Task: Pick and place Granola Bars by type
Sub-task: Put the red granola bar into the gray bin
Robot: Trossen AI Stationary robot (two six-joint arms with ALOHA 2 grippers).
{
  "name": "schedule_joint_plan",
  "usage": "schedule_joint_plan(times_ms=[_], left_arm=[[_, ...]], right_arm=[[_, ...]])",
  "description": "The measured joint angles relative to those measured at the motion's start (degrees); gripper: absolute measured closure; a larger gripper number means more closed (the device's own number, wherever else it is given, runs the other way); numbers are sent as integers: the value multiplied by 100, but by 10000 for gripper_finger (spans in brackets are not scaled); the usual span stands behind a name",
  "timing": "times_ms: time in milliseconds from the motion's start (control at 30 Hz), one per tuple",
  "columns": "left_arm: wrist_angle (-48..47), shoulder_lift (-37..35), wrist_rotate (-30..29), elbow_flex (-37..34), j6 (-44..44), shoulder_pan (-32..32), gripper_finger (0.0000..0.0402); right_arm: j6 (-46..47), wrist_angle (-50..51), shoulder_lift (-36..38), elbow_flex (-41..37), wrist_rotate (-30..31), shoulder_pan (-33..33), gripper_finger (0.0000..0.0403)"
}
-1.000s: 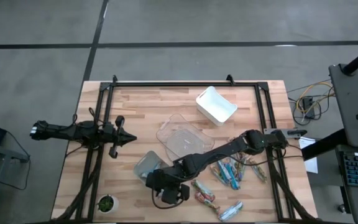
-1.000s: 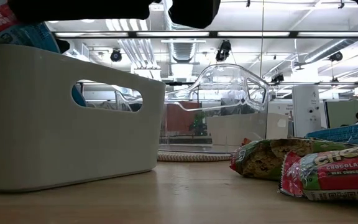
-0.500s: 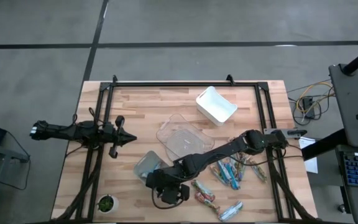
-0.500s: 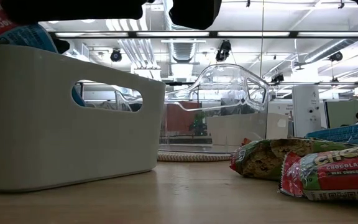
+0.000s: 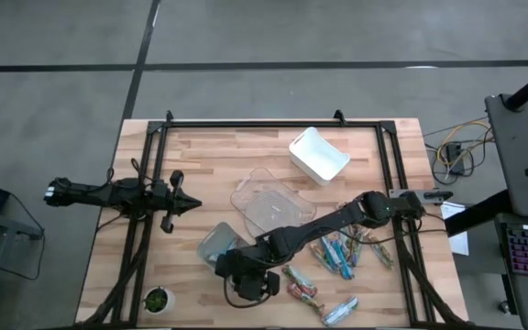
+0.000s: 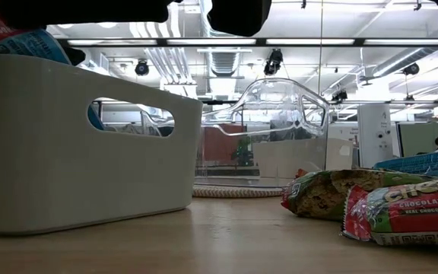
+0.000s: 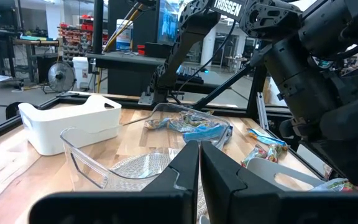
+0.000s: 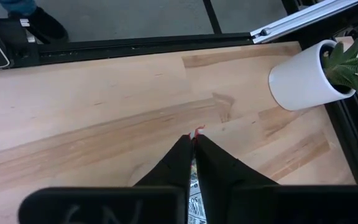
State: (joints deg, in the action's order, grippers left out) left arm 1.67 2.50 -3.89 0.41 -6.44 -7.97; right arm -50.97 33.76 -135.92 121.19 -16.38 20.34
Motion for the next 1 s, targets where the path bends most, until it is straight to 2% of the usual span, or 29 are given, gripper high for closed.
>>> schedule_joint_plan(times_ms=[167,333,533,667,1000], left_arm=[[0,0,-1,1,0,1,401],[0,0,0,1,0,0,401],[0,0,0,2,0,1,401],[0,0,1,1,0,1,401],[0,0,1,-1,0,1,401]], right_arm=[[0,7,0,0,24,0,394],[-22,35,4,7,605,0,394],[-121,68,38,11,646,0,395],[-346,74,44,15,896,0,395],[-341,81,44,16,910,-34,395]])
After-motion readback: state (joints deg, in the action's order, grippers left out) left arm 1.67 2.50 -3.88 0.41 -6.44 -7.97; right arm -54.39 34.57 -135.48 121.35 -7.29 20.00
